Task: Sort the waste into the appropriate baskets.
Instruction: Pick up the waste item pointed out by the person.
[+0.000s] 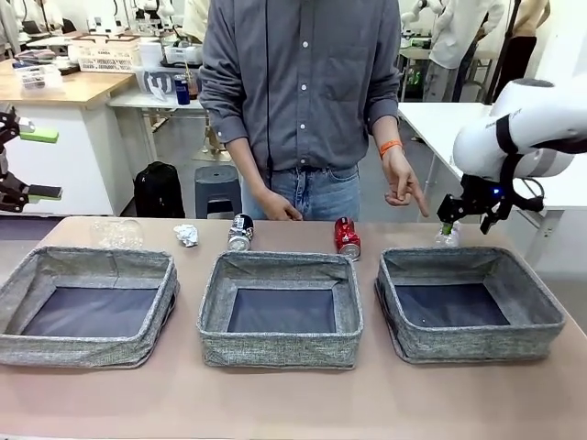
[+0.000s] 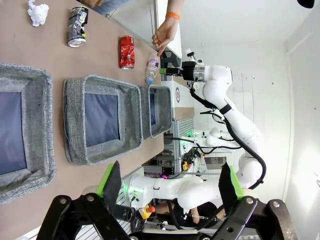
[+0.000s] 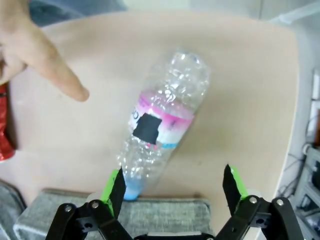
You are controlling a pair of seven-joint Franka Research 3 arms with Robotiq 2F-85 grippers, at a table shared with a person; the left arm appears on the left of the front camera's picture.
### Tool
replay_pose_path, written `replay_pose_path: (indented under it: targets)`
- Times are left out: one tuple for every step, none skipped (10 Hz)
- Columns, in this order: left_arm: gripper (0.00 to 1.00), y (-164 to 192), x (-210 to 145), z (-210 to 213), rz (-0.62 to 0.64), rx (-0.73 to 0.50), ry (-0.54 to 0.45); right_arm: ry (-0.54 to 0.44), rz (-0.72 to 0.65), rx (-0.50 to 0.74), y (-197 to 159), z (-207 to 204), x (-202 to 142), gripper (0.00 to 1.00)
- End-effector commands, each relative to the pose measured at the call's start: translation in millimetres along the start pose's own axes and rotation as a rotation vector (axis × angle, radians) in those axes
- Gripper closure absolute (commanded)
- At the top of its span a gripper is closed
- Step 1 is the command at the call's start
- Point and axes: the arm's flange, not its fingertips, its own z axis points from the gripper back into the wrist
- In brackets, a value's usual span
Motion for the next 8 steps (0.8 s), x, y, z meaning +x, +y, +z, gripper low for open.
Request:
replay_pose_path:
  targets:
    - [0.0, -1.7, 1.0, -0.8, -0.02, -0.024, -0.005, -0.04, -0.047, 0.0, 8.8, -13.7, 8.9, 0.0]
    - [0.0, -1.7, 1.0, -0.8, -0.02, -0.024, -0.005, -0.046, -0.062, 0.014, 10.2, -23.5, 10.6, 0.0]
    - [0.0, -1.7, 1.0, -0.8, -0.02, -0.024, -0.005, -0.039, -0.079, 0.012, 10.1, -32.9, 11.7, 0.0]
    - [0.0, -1.7, 1.0, -0.8, -0.02, -0.024, -0.005, -0.031, -0.088, 0.003, 9.6, -38.1, 11.1, 0.0]
    - [0.0, -1.7, 1.0, -0.8, -0.02, -0.024, -0.005, -0.031, -0.094, -0.004, 8.4, -36.0, 7.6, 0.0]
    - [0.0, -1.7, 1.0, -0.8, -0.02, -0.024, -0.005, -0.032, -0.097, -0.004, 8.1, -34.4, 6.5, 0.0]
    - [0.0, -1.7, 1.0, -0.8, -0.02, -0.024, -0.005, -0.037, -0.098, -0.004, 8.2, -33.6, 6.8, 0.0]
    - [0.0, -1.7, 1.0, -0.8, -0.02, -0.024, -0.005, -0.041, -0.096, -0.001, 9.3, -32.7, 6.7, 0.0]
